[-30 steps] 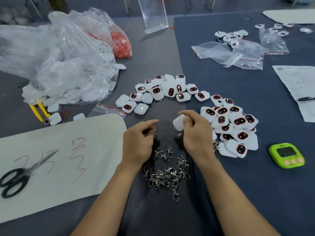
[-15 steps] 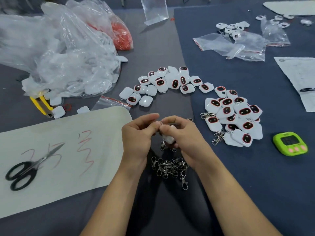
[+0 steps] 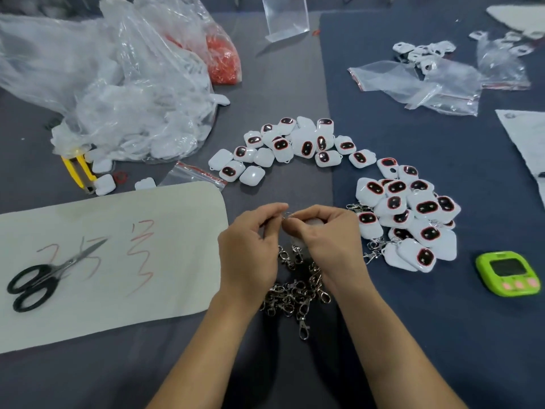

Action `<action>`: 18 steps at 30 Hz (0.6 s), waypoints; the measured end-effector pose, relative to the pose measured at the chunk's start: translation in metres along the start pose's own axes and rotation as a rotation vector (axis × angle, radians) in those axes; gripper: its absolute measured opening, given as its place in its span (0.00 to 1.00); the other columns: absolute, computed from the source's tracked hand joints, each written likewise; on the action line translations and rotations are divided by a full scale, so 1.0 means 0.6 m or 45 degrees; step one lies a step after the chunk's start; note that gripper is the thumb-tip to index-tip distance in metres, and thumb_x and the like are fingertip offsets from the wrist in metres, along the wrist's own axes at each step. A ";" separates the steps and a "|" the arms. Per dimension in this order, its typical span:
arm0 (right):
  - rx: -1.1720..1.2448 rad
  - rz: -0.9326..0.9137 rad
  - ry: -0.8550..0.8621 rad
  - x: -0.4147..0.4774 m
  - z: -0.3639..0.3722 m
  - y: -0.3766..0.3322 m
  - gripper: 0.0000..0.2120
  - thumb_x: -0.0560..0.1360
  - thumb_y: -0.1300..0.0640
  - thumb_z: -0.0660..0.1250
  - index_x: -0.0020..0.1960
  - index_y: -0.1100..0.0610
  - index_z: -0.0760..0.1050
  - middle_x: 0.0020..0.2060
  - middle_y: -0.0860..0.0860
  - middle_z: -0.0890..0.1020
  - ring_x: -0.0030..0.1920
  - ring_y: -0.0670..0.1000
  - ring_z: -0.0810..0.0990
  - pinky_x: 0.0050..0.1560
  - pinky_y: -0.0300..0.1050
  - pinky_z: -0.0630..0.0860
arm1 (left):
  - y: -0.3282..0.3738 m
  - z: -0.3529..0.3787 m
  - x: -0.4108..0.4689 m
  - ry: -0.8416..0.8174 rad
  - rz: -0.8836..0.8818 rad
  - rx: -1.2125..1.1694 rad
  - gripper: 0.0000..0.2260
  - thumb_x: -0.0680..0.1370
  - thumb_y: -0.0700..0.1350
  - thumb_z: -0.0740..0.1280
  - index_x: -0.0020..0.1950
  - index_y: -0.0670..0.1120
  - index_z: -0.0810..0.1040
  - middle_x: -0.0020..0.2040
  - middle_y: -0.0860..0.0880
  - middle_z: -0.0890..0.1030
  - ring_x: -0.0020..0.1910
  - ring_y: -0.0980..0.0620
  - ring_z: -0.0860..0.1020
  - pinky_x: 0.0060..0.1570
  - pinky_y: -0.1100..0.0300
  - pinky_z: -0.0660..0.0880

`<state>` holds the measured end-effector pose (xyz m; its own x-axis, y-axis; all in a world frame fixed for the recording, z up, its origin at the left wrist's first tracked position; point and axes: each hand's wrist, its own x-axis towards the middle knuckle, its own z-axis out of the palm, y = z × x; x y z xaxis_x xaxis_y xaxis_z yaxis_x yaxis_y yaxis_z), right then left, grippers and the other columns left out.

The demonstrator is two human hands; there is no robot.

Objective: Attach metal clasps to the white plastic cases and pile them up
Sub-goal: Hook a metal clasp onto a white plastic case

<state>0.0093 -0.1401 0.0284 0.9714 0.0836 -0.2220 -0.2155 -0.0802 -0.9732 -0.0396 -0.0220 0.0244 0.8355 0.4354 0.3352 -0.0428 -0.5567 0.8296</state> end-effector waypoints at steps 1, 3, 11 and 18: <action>-0.049 -0.024 0.006 0.006 -0.004 0.000 0.04 0.63 0.53 0.80 0.37 0.50 0.87 0.32 0.52 0.86 0.33 0.49 0.83 0.40 0.50 0.82 | 0.001 0.006 0.000 0.008 0.031 0.077 0.11 0.78 0.40 0.71 0.57 0.54 0.85 0.47 0.57 0.86 0.46 0.61 0.81 0.49 0.75 0.72; -0.099 -0.066 -0.031 0.018 -0.013 -0.002 0.04 0.68 0.57 0.79 0.38 0.48 0.87 0.33 0.49 0.87 0.36 0.49 0.86 0.44 0.52 0.85 | 0.003 0.016 0.004 -0.020 0.082 0.182 0.11 0.78 0.40 0.71 0.58 0.52 0.85 0.47 0.55 0.85 0.46 0.58 0.80 0.50 0.77 0.68; -0.322 -0.320 0.009 0.064 -0.024 -0.006 0.06 0.73 0.58 0.76 0.39 0.48 0.86 0.34 0.41 0.86 0.39 0.43 0.85 0.44 0.38 0.81 | -0.002 0.023 0.076 -0.213 -0.109 -0.030 0.06 0.73 0.43 0.76 0.44 0.55 0.87 0.39 0.64 0.84 0.41 0.64 0.82 0.44 0.74 0.74; -0.396 -0.534 0.043 0.095 -0.032 0.002 0.08 0.71 0.62 0.79 0.41 0.49 0.86 0.37 0.40 0.86 0.42 0.41 0.84 0.46 0.30 0.76 | -0.019 0.034 0.118 -0.375 -0.057 -0.139 0.05 0.69 0.43 0.75 0.39 0.54 0.86 0.35 0.58 0.84 0.32 0.62 0.78 0.36 0.71 0.71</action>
<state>0.0665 -0.1547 0.0159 0.9717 0.1401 0.1900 0.2274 -0.3386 -0.9130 0.0316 0.0007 0.0296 0.9598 0.2257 0.1668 -0.0476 -0.4551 0.8892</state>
